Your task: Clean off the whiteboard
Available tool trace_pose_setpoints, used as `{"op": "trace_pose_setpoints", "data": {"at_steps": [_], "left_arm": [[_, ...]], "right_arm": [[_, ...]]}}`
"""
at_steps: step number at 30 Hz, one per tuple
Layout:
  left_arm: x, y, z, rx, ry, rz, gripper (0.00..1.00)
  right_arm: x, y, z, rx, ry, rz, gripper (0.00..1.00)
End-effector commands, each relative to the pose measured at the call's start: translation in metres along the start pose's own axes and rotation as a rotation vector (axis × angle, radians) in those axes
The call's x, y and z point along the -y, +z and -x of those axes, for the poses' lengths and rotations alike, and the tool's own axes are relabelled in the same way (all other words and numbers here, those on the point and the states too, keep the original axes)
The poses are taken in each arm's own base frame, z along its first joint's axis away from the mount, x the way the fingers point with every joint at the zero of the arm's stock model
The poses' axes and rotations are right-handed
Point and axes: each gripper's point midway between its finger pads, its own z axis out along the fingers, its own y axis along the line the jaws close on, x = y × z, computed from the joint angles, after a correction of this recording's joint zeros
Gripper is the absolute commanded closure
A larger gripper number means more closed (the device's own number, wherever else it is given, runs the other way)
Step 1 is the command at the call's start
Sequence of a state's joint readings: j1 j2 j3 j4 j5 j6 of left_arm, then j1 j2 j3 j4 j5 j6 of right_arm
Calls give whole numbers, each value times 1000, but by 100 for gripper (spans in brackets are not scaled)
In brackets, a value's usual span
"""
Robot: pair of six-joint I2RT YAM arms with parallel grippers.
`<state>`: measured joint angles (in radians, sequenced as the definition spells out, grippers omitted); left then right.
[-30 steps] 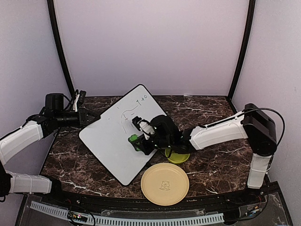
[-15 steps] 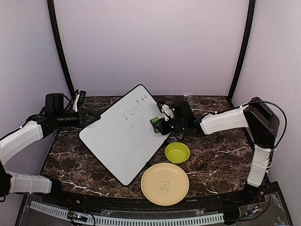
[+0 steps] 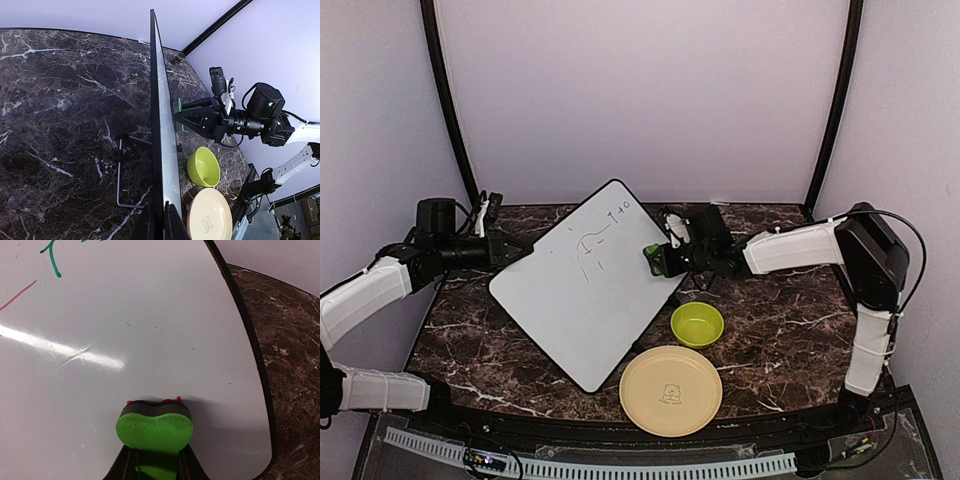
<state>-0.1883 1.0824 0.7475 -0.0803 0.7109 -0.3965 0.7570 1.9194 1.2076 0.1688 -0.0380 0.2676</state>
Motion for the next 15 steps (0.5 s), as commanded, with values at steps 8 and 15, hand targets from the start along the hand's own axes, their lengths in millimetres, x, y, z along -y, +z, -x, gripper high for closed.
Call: {"op": "trace_pose_setpoints", "data": {"at_steps": [8,15], "left_arm": [[5,5,-11,-48,65,-25,100],[7,4,-9,-43,65,-26,100]], "right_arm": [[-70,1,9,-3,-130,117,100],[-21,2,6,-9,-87,25,100]]}}
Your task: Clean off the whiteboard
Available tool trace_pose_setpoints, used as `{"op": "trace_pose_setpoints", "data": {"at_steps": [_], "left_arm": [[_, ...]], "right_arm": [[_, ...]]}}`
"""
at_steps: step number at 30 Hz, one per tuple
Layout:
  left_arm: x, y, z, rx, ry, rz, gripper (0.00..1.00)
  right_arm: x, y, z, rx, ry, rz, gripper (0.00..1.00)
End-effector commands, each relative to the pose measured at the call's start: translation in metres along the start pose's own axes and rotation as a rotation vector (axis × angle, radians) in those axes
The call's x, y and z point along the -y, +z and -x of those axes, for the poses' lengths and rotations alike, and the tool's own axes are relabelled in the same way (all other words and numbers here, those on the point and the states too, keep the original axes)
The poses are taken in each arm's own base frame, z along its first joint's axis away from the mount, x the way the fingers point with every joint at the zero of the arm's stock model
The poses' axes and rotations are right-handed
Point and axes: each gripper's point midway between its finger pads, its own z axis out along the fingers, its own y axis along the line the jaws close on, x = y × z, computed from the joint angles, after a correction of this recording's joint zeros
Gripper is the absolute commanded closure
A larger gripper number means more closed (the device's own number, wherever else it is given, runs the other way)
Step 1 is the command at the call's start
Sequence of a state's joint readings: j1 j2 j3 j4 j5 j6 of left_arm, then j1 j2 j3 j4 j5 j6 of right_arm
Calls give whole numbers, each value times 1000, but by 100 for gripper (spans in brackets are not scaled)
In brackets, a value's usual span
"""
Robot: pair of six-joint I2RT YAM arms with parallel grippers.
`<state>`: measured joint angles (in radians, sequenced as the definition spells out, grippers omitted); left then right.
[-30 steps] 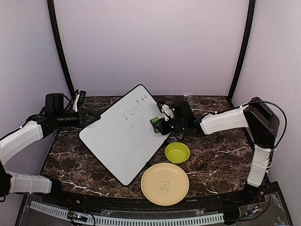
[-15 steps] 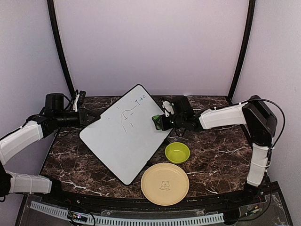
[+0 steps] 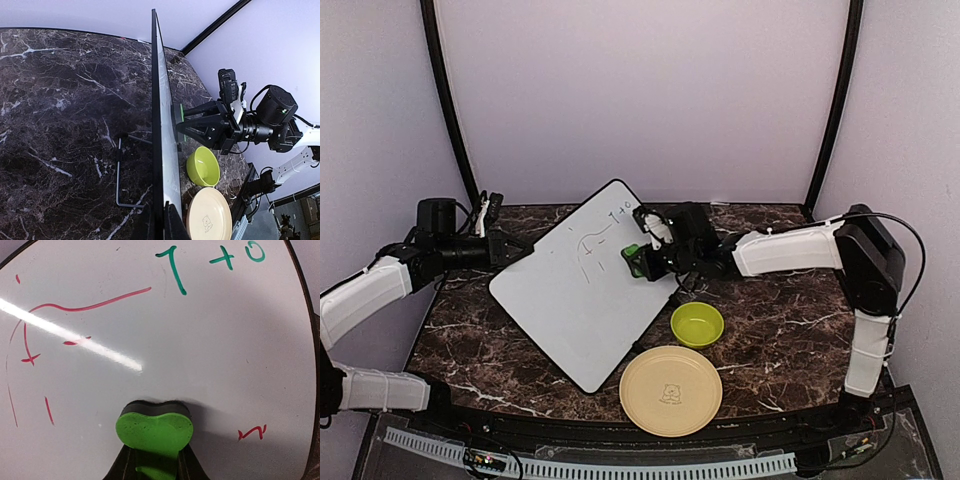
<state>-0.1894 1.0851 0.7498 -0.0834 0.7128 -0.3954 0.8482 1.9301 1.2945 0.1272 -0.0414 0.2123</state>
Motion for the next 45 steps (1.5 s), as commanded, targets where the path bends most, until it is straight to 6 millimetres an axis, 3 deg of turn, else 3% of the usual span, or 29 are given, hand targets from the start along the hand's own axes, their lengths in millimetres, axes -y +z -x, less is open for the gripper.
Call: {"op": "trace_pose_setpoints", "data": {"at_steps": [1,6,11,15,21,25,27,30,37,41,45], "left_arm": [[7,3,-7,-38,67,-24,100],[7,3,-7,-35,71,-22,100],[5,5,-7,-39,70,-19,100],[7,4,-5,-39,78,-24,100],[8,3,-7,-39,81,-25,100],[9,2,-7,-36,82,-26,100],[9,1,-8,-37,81,-25,100],[9,2,-8,-38,82,-26,100],[7,2,-8,-38,82,-20,100],[5,3,-9,-41,80,-17,100],[5,4,-8,-40,78,-15,100]], "right_arm": [[45,-2,-11,-27,27,-82,100],[89,-4,-23,-55,68,-157,100],[97,-4,-21,-58,83,-171,100],[77,-3,-8,-34,70,-108,100],[22,5,9,-24,-21,-11,100],[-22,9,9,-22,-51,90,100],[-33,8,8,-19,-53,117,100],[-13,9,7,-16,-42,66,100],[68,4,-14,-32,45,-41,100],[82,2,-29,-56,82,-39,100],[81,4,-42,-86,91,-27,100]]}}
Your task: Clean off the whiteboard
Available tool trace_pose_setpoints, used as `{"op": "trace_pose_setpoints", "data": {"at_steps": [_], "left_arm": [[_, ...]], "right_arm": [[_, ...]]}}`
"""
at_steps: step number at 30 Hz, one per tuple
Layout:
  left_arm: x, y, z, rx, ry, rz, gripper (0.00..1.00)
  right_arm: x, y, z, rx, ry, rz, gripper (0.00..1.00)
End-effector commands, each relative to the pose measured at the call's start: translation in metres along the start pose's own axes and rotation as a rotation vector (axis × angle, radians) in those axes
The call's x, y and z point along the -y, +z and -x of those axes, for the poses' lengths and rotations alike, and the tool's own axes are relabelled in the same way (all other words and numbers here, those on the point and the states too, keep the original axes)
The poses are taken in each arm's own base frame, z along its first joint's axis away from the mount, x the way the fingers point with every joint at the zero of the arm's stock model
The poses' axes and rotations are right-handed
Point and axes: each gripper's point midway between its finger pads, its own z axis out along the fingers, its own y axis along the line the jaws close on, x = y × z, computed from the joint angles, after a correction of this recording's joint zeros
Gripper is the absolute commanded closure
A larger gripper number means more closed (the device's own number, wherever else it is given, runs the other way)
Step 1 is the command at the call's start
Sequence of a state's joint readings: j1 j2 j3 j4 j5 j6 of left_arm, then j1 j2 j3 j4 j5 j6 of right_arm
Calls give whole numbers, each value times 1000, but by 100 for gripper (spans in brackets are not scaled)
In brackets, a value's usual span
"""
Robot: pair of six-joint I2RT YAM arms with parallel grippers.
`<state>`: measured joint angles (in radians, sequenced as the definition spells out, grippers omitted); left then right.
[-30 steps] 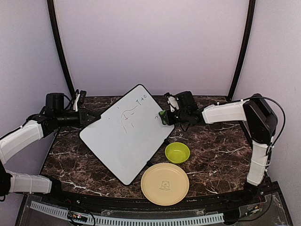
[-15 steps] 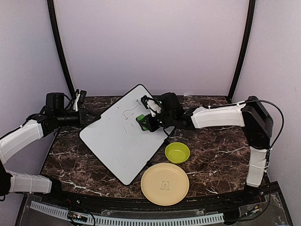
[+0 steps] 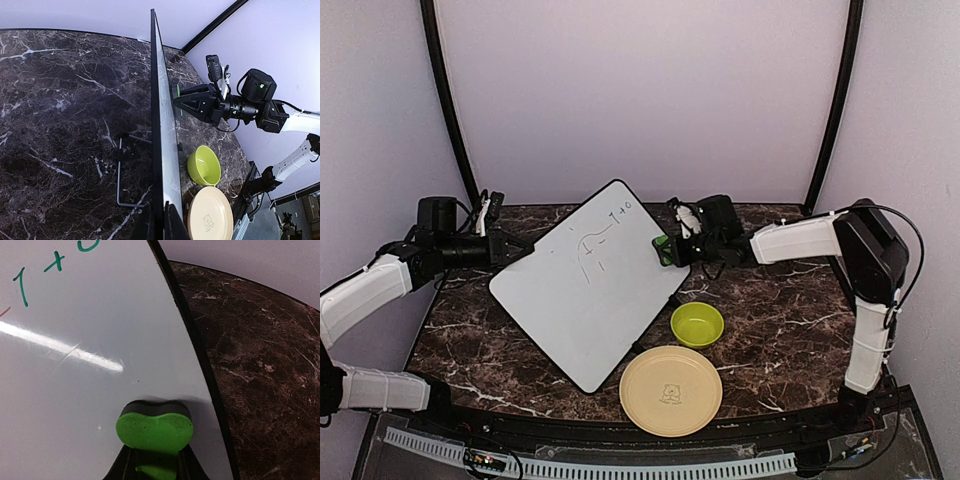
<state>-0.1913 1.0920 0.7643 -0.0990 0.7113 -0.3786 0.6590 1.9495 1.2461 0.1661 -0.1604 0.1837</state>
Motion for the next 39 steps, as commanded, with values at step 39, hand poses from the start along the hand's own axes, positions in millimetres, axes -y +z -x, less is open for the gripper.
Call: {"op": "trace_pose_setpoints", "data": {"at_steps": [39], "left_arm": [[5,3,-10,-38,72,-24,100]], "right_arm": [[-73,11,19,-19,-116,-55,100]]}}
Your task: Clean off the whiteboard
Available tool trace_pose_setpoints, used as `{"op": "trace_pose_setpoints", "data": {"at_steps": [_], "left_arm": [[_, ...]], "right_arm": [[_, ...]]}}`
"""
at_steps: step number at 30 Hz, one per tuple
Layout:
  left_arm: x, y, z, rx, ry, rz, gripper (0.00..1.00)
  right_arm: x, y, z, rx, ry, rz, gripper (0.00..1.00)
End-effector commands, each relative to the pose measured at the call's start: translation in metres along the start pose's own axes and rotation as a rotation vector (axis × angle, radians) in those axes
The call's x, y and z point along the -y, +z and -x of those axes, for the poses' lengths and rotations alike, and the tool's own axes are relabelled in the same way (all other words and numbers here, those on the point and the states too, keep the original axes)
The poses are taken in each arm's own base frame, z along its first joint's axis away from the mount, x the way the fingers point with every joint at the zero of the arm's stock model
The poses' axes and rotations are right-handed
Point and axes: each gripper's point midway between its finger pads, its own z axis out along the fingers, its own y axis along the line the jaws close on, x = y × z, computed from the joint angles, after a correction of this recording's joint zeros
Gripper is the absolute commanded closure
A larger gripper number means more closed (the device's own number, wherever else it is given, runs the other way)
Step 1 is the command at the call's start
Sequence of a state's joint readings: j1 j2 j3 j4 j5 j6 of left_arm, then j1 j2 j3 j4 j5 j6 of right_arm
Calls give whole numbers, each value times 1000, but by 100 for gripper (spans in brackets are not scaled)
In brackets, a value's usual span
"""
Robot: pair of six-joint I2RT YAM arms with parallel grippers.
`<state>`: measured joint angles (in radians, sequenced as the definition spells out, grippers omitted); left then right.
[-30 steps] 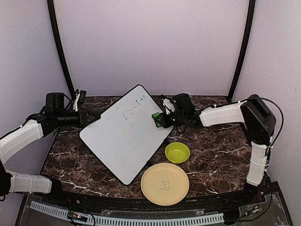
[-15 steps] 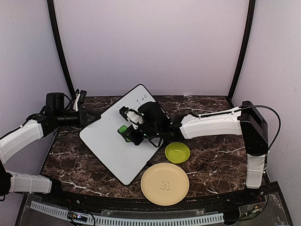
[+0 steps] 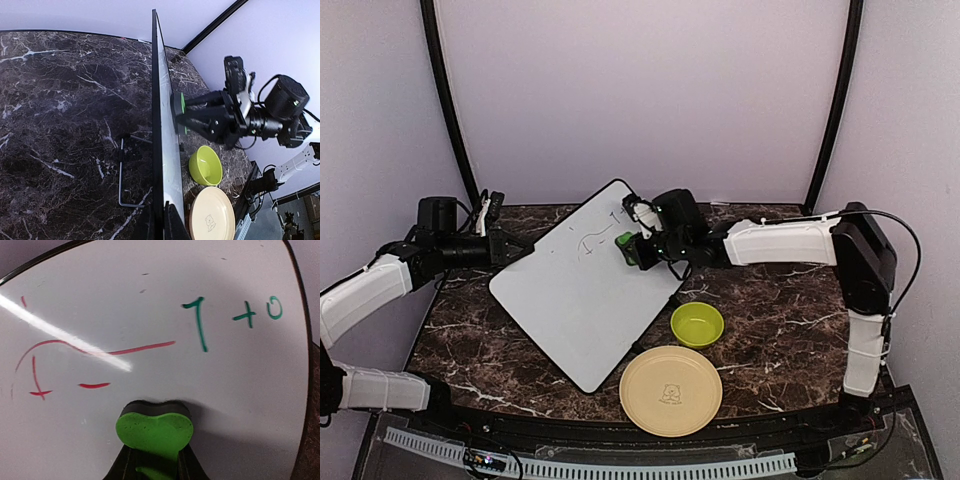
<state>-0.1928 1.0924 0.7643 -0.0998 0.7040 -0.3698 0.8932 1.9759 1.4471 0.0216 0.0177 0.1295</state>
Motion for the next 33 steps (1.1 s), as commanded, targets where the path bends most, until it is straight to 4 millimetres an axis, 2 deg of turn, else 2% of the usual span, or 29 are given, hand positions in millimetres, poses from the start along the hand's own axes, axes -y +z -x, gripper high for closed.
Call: {"op": "trace_pose_setpoints", "data": {"at_steps": [1,6,11,13,17,19,22,29,33], "left_arm": [[7,3,-10,-38,65,-31,100],[8,3,-10,-40,69,-39,100],[9,2,-11,-39,76,-43,100],[10,1,-11,-38,79,-45,100],[10,1,-12,-36,85,-47,100],[11,1,-11,-35,87,-49,100],[12,0,-11,-32,91,-53,100],[13,-1,-12,-30,96,-54,100],[14,-2,-12,-28,100,-58,100]], "right_arm": [[32,4,-13,-38,65,-65,100],[0,13,-5,-14,38,9,100],[-59,20,2,-7,-33,112,100],[-85,20,-2,-32,-75,141,100],[-121,19,-1,-30,-129,184,100],[-129,21,-4,-42,-148,193,100],[-111,26,-4,-46,-151,123,100],[-37,29,14,-16,-15,13,100],[-22,31,26,-2,-3,-23,100]]}}
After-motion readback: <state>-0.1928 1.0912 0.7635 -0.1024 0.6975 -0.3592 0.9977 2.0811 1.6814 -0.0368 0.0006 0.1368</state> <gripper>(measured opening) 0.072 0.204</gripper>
